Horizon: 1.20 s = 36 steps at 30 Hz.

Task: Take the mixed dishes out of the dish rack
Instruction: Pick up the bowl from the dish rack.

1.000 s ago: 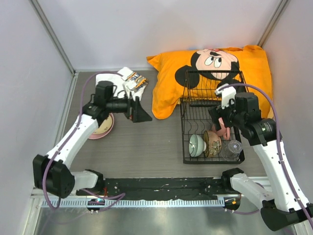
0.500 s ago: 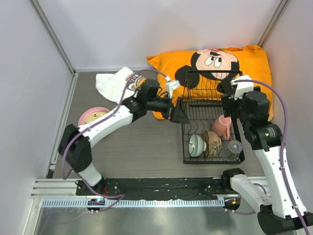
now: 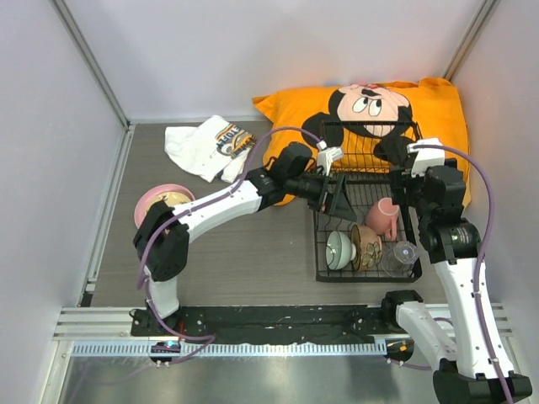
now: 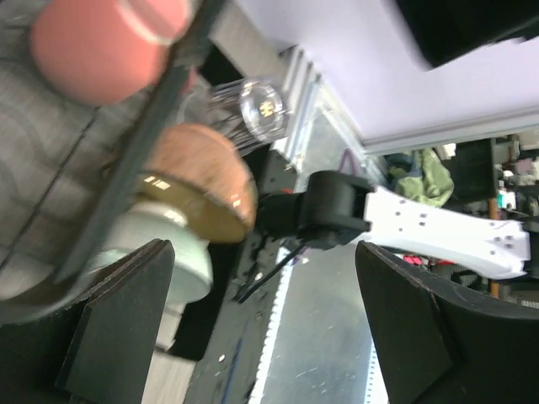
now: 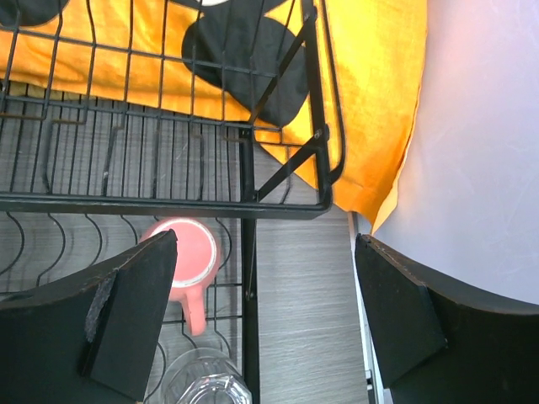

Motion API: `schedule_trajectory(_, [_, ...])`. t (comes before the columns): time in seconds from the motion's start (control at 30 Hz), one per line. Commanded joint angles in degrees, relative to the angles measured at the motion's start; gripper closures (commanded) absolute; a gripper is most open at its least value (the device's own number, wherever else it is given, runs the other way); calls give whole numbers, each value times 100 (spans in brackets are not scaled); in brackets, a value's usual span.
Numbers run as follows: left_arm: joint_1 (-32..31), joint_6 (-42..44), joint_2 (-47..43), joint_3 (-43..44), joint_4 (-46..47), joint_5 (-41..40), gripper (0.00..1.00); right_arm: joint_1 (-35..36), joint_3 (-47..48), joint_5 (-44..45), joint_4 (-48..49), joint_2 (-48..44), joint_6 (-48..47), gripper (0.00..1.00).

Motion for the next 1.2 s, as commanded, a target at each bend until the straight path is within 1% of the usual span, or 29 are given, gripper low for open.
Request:
schedule_trajectory(0.0, [-171, -395, 207, 250, 409, 204, 7, -87, -225, -178, 387, -118, 89, 10])
schedule_trajectory(0.1, [-249, -614, 163, 48, 726, 143, 8, -105, -243, -222, 396, -171, 89, 10])
schedule_trajectory(0.2, [-364, -659, 49, -233, 797, -41, 9, -113, -173, -231, 387, -250, 107, 10])
schedule_trajectory(0.23, [-390, -668, 14, -355, 953, -129, 9, -114, -164, -231, 387, -276, 107, 11])
schedule_trajectory(0.47, [-671, -712, -408, -839, 973, -586, 9, -149, -286, -178, 352, -443, 98, 11])
schedule_trajectory(0.7, [-803, -598, -777, -1200, 858, -1042, 10, -193, -339, -231, 212, -628, 125, 11])
schedule_trajectory(0.9, [-988, -571, -760, -1253, 840, -1351, 10, -228, -383, -353, 124, -733, 142, 11])
schedule_trajectory(1.03, [-1041, -606, -620, -1034, 840, -1316, 10, -254, -471, -397, 115, -812, 125, 11])
schedule_trajectory(1.07, [-1041, -598, -541, -972, 675, -1316, 10, -254, -524, -398, 97, -812, 116, 11])
schedule_trajectory(1.17, [-1041, -597, -365, -805, 630, -1237, 10, -263, -594, -406, 88, -865, 98, 11])
